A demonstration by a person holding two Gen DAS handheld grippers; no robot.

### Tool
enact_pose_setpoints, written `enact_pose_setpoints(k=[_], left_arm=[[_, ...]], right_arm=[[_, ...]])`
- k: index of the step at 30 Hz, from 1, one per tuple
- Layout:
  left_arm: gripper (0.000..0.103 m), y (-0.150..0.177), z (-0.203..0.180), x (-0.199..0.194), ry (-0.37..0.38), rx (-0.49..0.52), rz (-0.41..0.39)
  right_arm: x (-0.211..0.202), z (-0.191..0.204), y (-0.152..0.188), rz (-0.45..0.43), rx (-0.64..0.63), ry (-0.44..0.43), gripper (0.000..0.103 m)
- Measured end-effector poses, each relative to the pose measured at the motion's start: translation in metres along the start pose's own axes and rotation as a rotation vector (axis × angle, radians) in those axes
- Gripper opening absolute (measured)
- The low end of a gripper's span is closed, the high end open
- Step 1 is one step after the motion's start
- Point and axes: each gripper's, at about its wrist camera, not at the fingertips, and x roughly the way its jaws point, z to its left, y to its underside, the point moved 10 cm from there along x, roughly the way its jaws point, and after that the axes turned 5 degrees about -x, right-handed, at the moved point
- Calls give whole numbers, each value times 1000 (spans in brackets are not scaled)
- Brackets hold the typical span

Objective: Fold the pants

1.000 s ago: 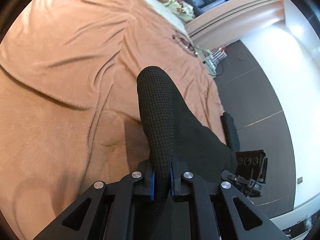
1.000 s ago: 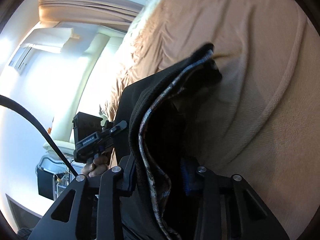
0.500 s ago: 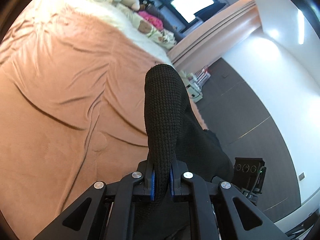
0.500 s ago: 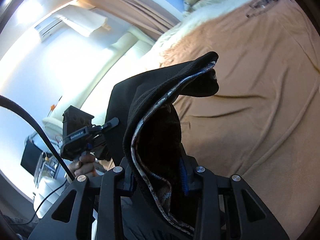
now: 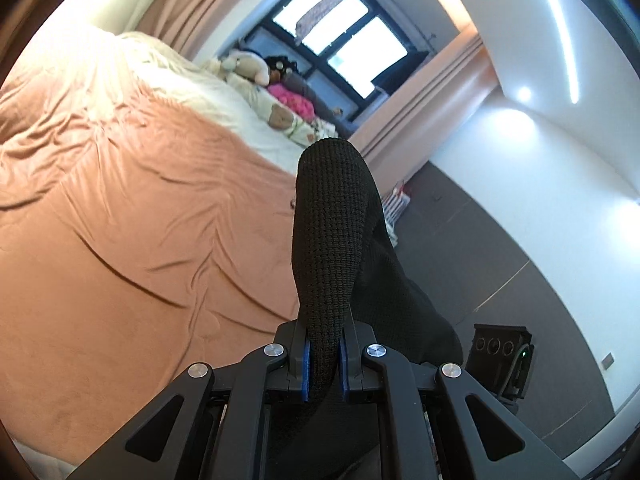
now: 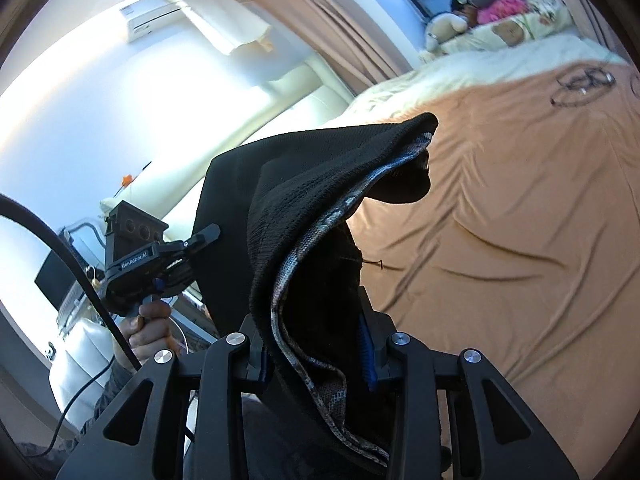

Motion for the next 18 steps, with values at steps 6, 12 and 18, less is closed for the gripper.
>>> enact_pose_setpoints(k=[6, 12, 18], left_arm=[[11, -15, 11, -26, -6, -13, -44], [11, -30, 35, -57, -19, -34, -85], [11, -49, 62, -102, -20, -52, -150]], right_arm=[[13, 15, 1, 19, -55, -9, 31], [60, 24, -13, 42, -73, -24, 31], [99, 42, -22, 62, -109, -46, 31]])
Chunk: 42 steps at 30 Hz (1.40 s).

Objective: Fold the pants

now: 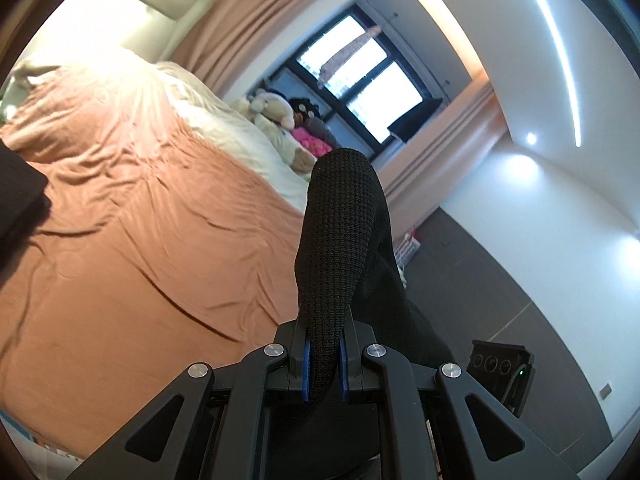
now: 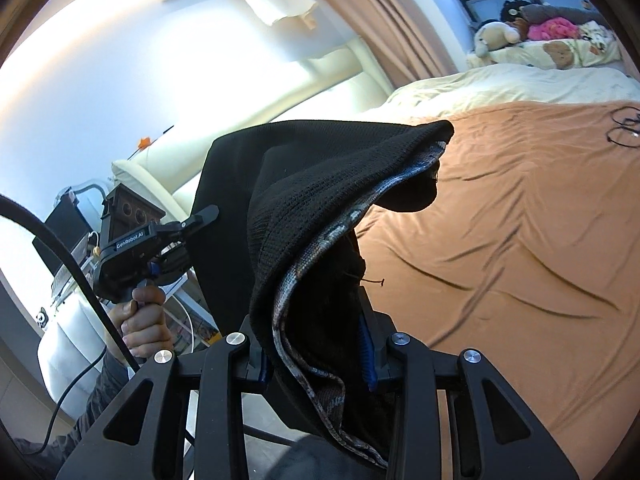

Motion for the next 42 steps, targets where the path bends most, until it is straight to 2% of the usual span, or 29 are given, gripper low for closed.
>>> enact_pose_setpoints(k=[7, 16, 24, 30, 37, 42], left_arm=[[11, -37, 33, -48, 2, -18, -77], [11, -72, 96, -104, -27, -71, -178], [11, -99, 147, -166, -77, -107, -282], [11, -113, 182, -201, -127, -132, -327], [11, -125, 210, -239, -177, -147, -386], [10, -148, 222, -259, -219, -141, -407]], right_arm=[[49, 28, -17, 6, -79, -9, 29], [121, 59, -20, 49, -140, -42, 29], [190, 99, -21, 95, -216, -125, 29], [233, 118, -20, 131, -238, -170, 29], [273, 136, -19, 163, -250, -227, 29], [295, 151, -26, 163, -271, -268, 29]])
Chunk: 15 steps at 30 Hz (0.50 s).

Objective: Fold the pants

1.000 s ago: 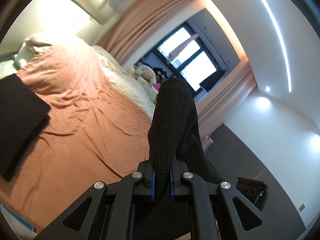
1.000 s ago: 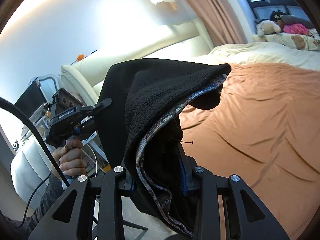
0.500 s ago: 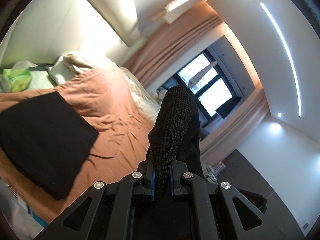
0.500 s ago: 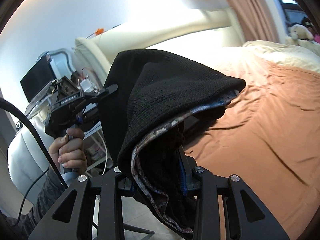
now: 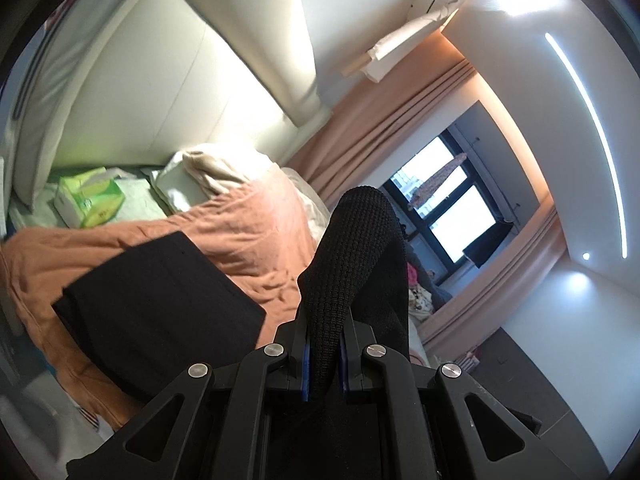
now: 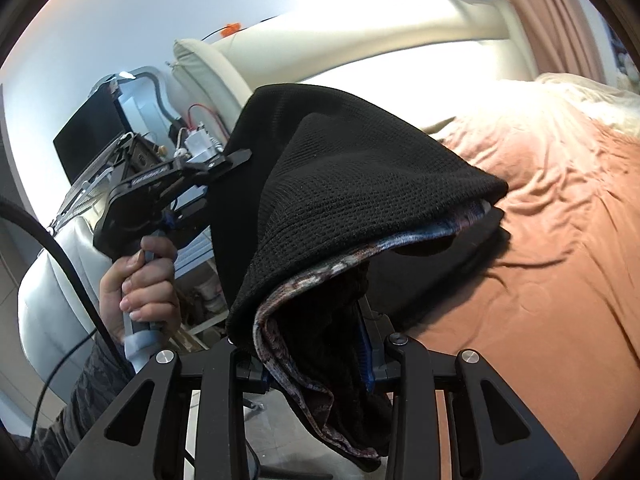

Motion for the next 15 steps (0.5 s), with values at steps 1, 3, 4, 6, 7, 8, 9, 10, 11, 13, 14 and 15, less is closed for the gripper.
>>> enact_pose_setpoints(k=[1, 3, 4, 6, 7, 8, 9, 10, 11, 13, 14, 15], left_arm=[[10, -4, 2, -1, -4, 6, -4], [10, -15, 2, 0, -16, 21, -10], [10, -20, 3, 1, -27, 31, -13], [11, -31, 7, 4, -50, 41, -17], [10, -35, 10, 6, -61, 45, -18], [11, -40, 14, 8, -72, 49, -21], [10, -46, 19, 10, -92, 50, -29], [10, -51, 23, 12, -101, 49, -32], [10, -56, 27, 15, -112, 53, -34], [10, -64, 34, 25, -138, 61, -31], [10, -68, 38, 31, -148, 61, -25], [10, -72, 42, 38, -156, 62, -19]], right_arm=[[4, 0, -2, -2, 3, -6, 29], [13, -3, -7, -2, 12, -18, 29], [16, -3, -10, -3, 12, -20, 29], [23, -7, -17, -9, 10, -22, 29], [26, -9, -21, -11, 11, -27, 29], [29, -11, -24, -13, 14, -34, 29], [33, -15, -28, -12, 17, -41, 29], [36, -17, -30, -11, 19, -51, 29], [41, -19, -34, -11, 17, -62, 29], [49, -26, -37, -6, 19, -66, 29], [51, -29, -36, -3, 22, -67, 29], [56, -34, -38, 0, 26, -70, 29]])
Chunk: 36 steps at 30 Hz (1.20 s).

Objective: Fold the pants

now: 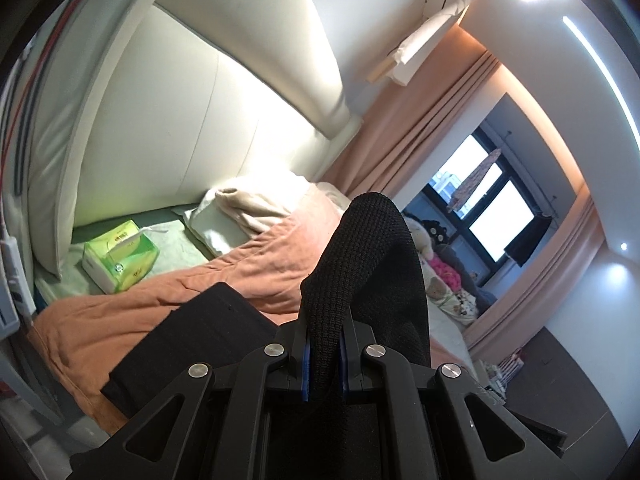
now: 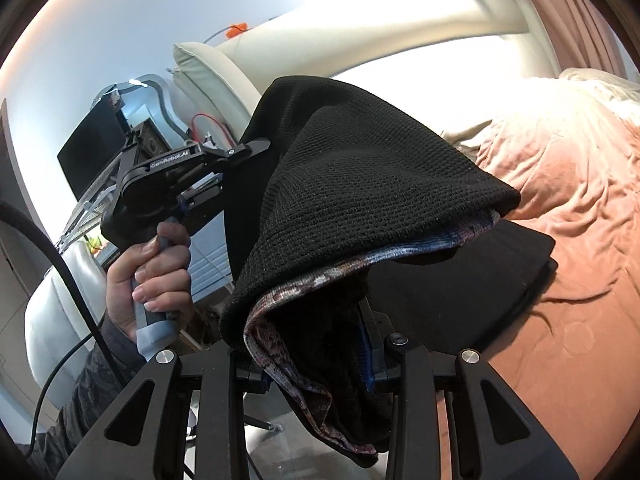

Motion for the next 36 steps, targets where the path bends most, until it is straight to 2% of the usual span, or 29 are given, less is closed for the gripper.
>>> enact_pose_setpoints(k=[7, 17, 23, 28, 30, 32, 34, 35, 36], left_arm=[[10, -18, 24, 60, -63, 27, 57], [10, -18, 78, 152, -202, 22, 155], [10, -9, 101, 208, -266, 29, 209], [10, 12, 119, 254, -323, 52, 273], [10, 23, 136, 265, -367, 30, 316], [11, 27, 146, 267, -380, 11, 333], [15, 25, 148, 262, -381, 15, 330], [22, 23, 147, 259, -391, 23, 327], [26, 20, 147, 253, -416, 35, 315]], right_arm=[[22, -38, -3, 8, 55, -5, 29], [67, -96, -2, 34, 153, -22, 29], [75, -132, 7, 46, 229, -16, 29], [84, -157, 18, 45, 293, -11, 29], [90, -167, 24, 59, 328, -13, 29], [97, -175, 32, 77, 368, -26, 29], [100, -178, 35, 80, 393, -60, 33], [101, -181, 36, 87, 414, -78, 36], [102, -183, 37, 93, 438, -94, 45]])
